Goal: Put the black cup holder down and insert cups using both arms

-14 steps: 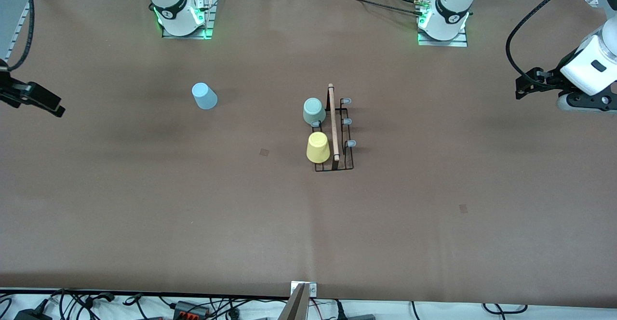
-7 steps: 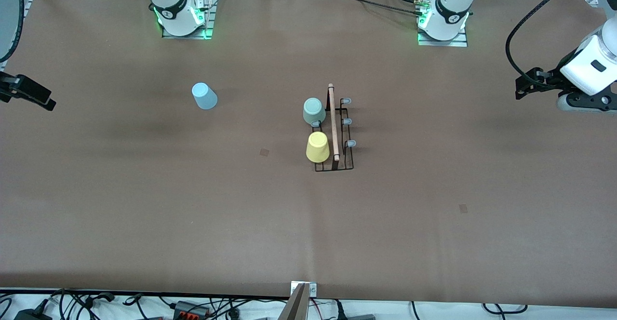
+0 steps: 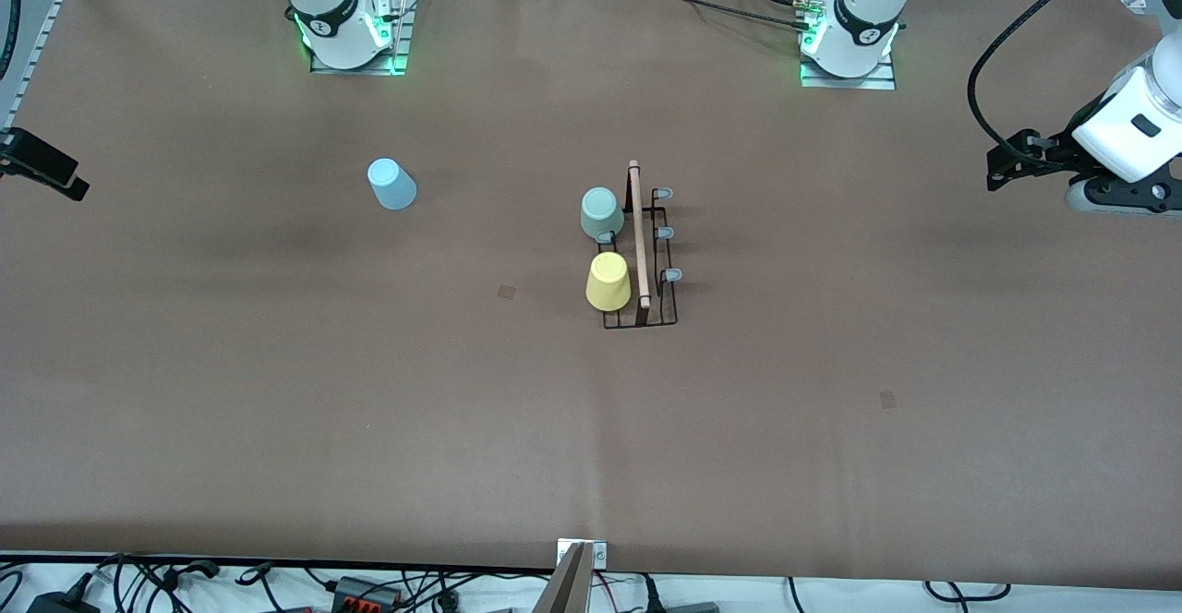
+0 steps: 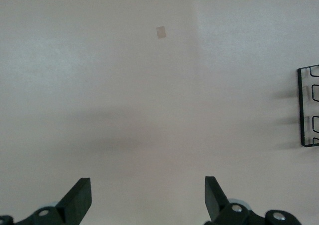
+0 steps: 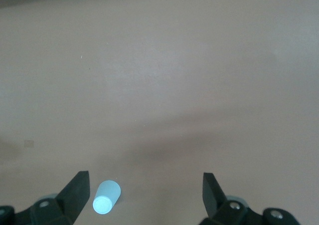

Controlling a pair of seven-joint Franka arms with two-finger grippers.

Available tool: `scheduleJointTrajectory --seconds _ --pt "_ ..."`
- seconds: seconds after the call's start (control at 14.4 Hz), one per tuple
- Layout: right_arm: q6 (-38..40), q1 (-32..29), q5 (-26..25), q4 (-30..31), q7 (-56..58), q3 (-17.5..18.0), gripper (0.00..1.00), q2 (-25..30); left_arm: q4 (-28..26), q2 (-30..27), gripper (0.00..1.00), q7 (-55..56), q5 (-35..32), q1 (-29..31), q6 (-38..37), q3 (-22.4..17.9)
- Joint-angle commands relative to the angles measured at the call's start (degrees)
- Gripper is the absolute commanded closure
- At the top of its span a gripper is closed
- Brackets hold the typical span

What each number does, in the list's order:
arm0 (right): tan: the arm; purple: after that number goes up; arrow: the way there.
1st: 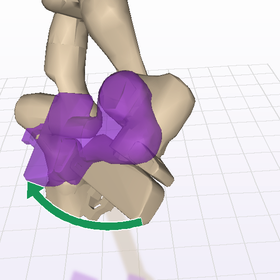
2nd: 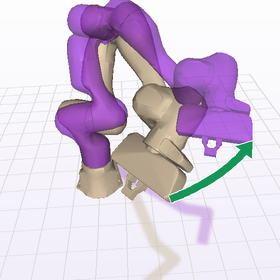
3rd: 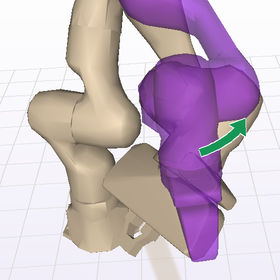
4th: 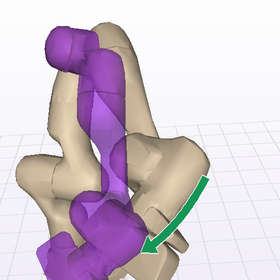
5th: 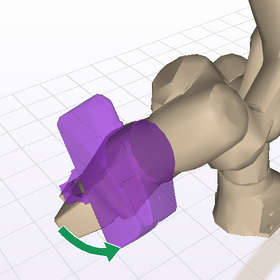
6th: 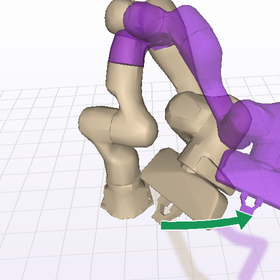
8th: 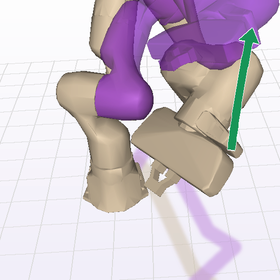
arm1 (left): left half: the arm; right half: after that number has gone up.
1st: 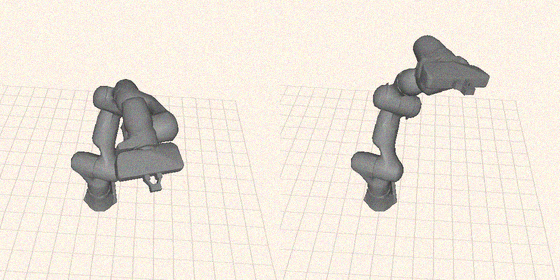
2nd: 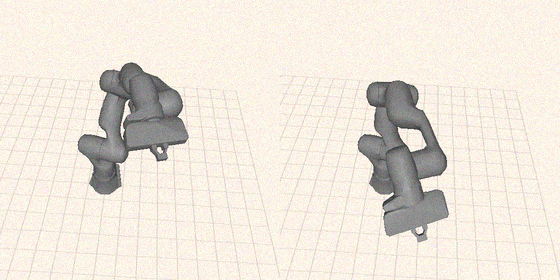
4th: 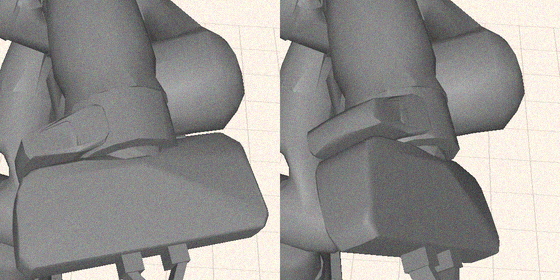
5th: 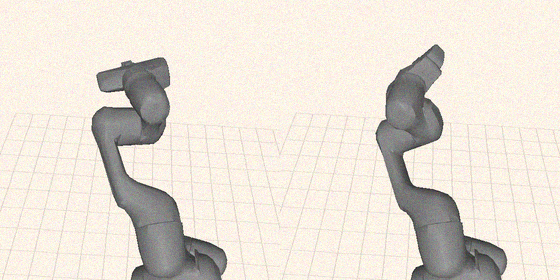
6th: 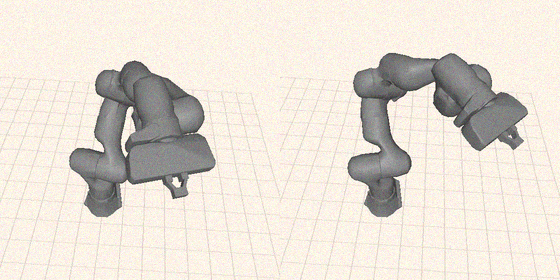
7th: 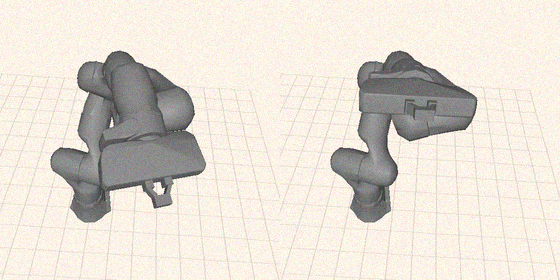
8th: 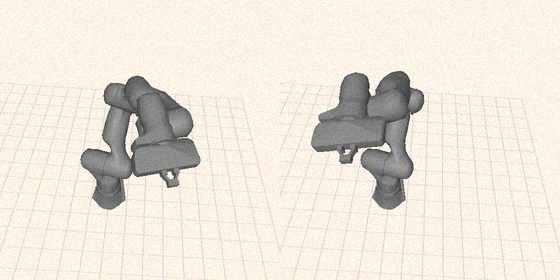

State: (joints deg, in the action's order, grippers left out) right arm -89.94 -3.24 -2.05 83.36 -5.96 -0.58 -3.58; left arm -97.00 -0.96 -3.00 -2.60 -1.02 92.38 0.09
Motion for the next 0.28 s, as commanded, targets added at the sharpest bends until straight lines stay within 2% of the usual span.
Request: scheduleJointTrajectory --seconds 0.0,0.21 --pt "1.43 0.34 0.82 1.72 1.3 -0.3 0.0 2.35 -0.2 -1.06 0.0 -1.13 0.66 0.4 -0.01 0.26" --pt "1.43 0.34 0.82 2.24 1.3 -0.3 0.0 2.7 -0.2 -1.06 0.0 -1.13 0.66 0.41 0.17 0.26"
